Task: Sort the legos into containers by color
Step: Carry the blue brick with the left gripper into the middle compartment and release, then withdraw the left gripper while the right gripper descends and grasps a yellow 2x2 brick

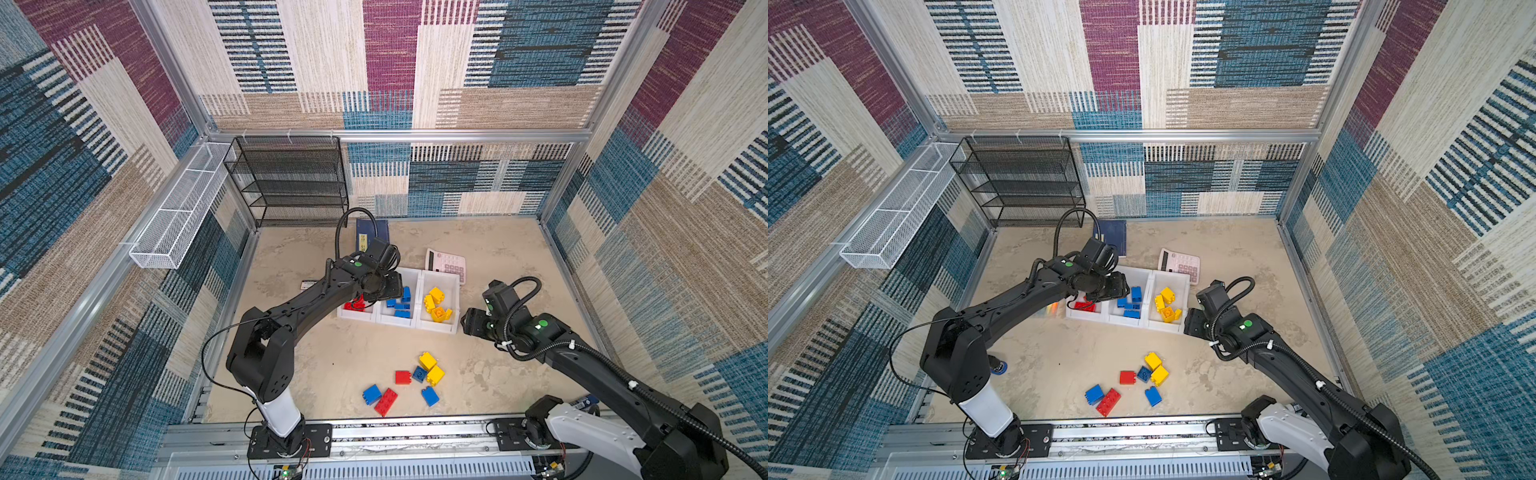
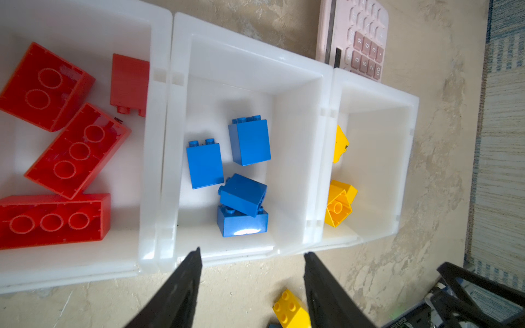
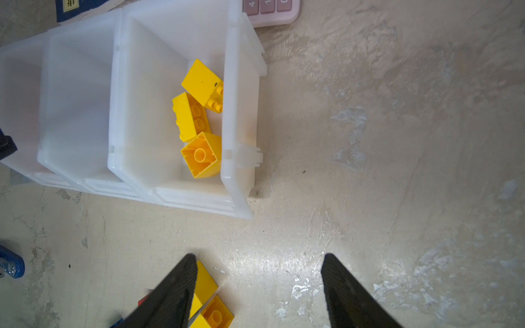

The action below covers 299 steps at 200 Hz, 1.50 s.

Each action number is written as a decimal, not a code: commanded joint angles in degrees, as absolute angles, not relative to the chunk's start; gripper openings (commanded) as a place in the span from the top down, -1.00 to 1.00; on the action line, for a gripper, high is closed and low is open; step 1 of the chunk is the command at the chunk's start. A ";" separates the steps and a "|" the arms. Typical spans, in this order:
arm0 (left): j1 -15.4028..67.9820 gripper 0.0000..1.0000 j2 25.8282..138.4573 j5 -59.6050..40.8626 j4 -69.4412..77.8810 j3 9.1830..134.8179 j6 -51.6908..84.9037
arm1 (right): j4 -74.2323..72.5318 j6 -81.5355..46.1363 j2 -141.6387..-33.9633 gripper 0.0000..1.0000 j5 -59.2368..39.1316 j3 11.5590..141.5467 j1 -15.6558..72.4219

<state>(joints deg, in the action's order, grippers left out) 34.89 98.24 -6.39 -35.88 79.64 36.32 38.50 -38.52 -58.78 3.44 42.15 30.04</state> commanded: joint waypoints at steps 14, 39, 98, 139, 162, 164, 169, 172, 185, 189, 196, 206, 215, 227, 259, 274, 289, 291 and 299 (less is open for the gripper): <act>34.57 -0.22 93.60 -6.28 -34.55 76.36 37.35 | 38.85 -38.51 -58.21 -0.44 2.70 42.44 30.04; 33.89 -0.22 89.60 -7.81 -33.86 72.94 38.78 | 38.68 -38.42 -58.35 -0.43 1.90 42.28 30.06; 32.70 -0.22 79.82 -7.69 -34.48 62.43 41.31 | 38.20 -37.62 -59.05 -0.31 -1.31 42.36 30.95; 31.49 -0.23 71.73 -4.66 -34.24 54.78 44.18 | 39.47 -39.56 -61.31 -0.31 -0.05 43.67 38.88; 30.85 -0.24 68.18 -3.58 -33.93 50.80 45.89 | 38.61 -41.25 -65.11 -0.32 -0.26 44.69 45.30; 30.74 -0.24 67.87 -3.46 -33.88 50.45 46.06 | 38.59 -41.34 -65.50 -0.32 -0.26 44.81 45.80; 30.71 -0.24 67.33 -3.43 -33.76 49.75 46.37 | 38.58 -41.60 -66.48 -0.32 -0.30 44.99 46.87; 30.67 -0.24 66.98 -3.45 -33.65 49.38 46.60 | 38.58 -41.80 -67.02 -0.33 -0.27 45.15 47.49; 30.50 -0.24 65.84 -3.43 -33.57 47.86 47.27 | 38.51 -42.47 -69.35 -0.33 0.07 45.65 49.67; 30.50 -0.24 65.58 -3.43 -33.48 47.51 47.47 | 38.42 -42.53 -69.98 -0.33 0.09 45.69 50.30; 30.48 -0.24 65.19 -3.49 -33.32 46.83 47.73 | 38.24 -42.71 -71.13 -0.33 0.18 45.79 51.14; 30.41 -0.24 64.78 -3.45 -33.31 46.17 48.07 | 38.14 -42.81 -72.77 -0.32 0.49 46.15 52.08; 30.41 -0.24 64.53 -3.51 -33.25 45.68 48.33 | 38.30 -42.72 -74.18 -0.32 0.86 46.58 52.67; 30.33 -0.24 64.41 -3.69 -32.97 45.33 48.45 | 38.79 -42.55 -76.15 -0.32 1.43 47.50 53.30; 30.39 -0.24 64.69 -4.52 -32.25 44.31 49.10 | 39.51 -40.59 -80.95 -0.32 2.35 50.78 56.08; 30.41 -0.24 64.60 -4.81 -31.91 43.71 49.46 | 40.11 -39.76 -82.85 -0.33 3.28 51.57 56.50; 30.36 -0.24 64.51 -5.18 -31.74 43.42 49.61 | 40.92 -38.96 -84.62 -0.33 3.99 52.26 56.51; 30.40 -0.24 64.45 -5.18 -31.69 43.29 49.60 | 41.06 -38.81 -84.81 -0.33 4.01 52.40 56.51; 30.37 -0.24 64.30 -5.21 -31.89 43.29 49.53 | 41.30 -38.46 -85.44 -0.32 4.21 52.76 56.60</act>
<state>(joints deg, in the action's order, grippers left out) 30.41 64.69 -4.89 -32.82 43.59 48.42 39.97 -40.18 -83.72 2.22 51.59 56.42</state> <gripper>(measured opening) 0.620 0.664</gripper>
